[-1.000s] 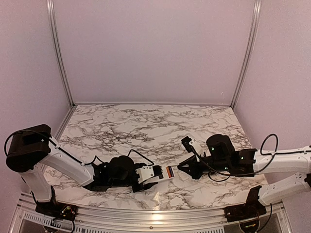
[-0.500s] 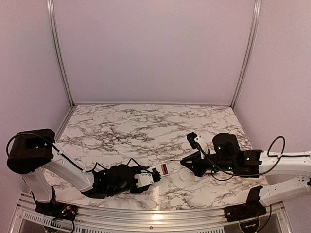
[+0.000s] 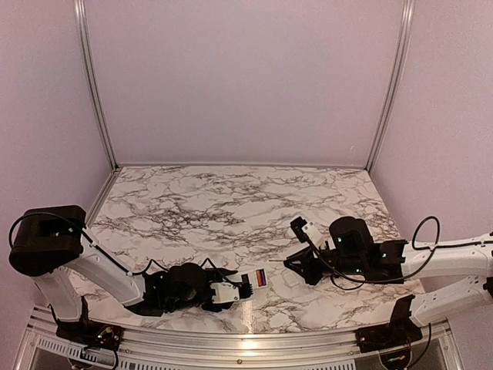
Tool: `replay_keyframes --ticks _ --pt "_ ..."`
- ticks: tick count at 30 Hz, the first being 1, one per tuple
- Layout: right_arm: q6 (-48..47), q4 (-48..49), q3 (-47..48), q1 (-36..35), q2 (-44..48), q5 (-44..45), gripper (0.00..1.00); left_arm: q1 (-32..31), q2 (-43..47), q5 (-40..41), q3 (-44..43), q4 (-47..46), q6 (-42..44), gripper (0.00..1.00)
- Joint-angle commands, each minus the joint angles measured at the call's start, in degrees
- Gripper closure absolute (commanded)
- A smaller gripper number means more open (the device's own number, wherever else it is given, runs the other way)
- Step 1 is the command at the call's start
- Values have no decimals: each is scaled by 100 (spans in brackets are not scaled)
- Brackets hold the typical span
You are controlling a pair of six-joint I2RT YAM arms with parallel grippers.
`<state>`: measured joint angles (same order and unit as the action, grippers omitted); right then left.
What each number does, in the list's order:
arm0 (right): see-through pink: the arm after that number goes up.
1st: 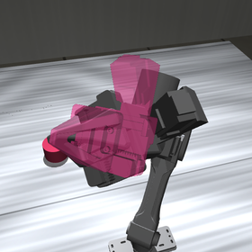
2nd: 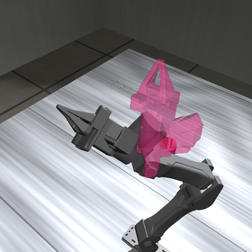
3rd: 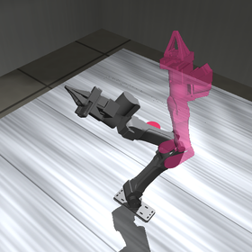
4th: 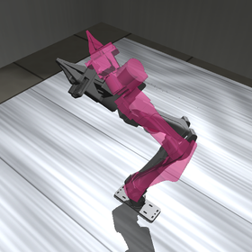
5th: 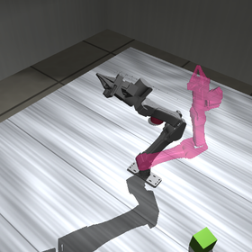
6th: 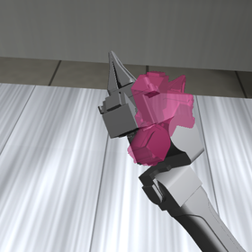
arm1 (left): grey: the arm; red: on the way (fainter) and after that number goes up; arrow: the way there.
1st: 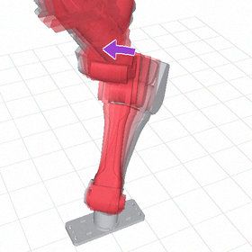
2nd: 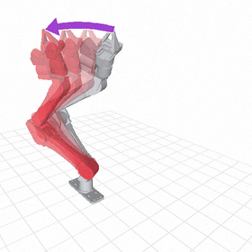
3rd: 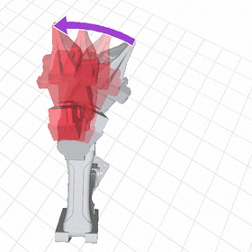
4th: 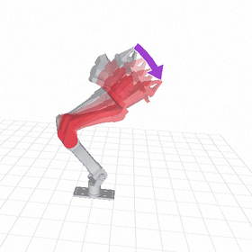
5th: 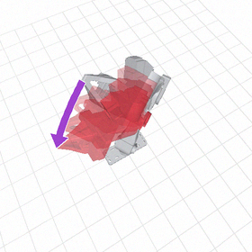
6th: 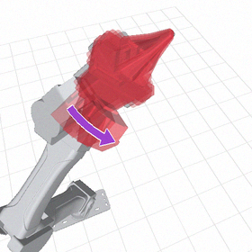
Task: Unload the batteries from the remote control
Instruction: Remove the battery from the remote control without the battery cover.
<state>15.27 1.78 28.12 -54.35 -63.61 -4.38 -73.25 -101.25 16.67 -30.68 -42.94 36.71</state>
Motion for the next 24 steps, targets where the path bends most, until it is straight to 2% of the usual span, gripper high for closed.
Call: replay_keyframes --ticks 1,2,15,24 --pt "-71 155 124 19 -58 95 100 54 170 -63 -41 -246 136 94" --pt "-74 138 124 13 -56 126 100 69 184 -88 4 -314 151 100" --pt "-44 18 114 16 121 358 100 127 80 34 17 -819 -212 100" --pt "-22 -29 135 20 133 402 100 145 341 -54 25 -724 -496 100"
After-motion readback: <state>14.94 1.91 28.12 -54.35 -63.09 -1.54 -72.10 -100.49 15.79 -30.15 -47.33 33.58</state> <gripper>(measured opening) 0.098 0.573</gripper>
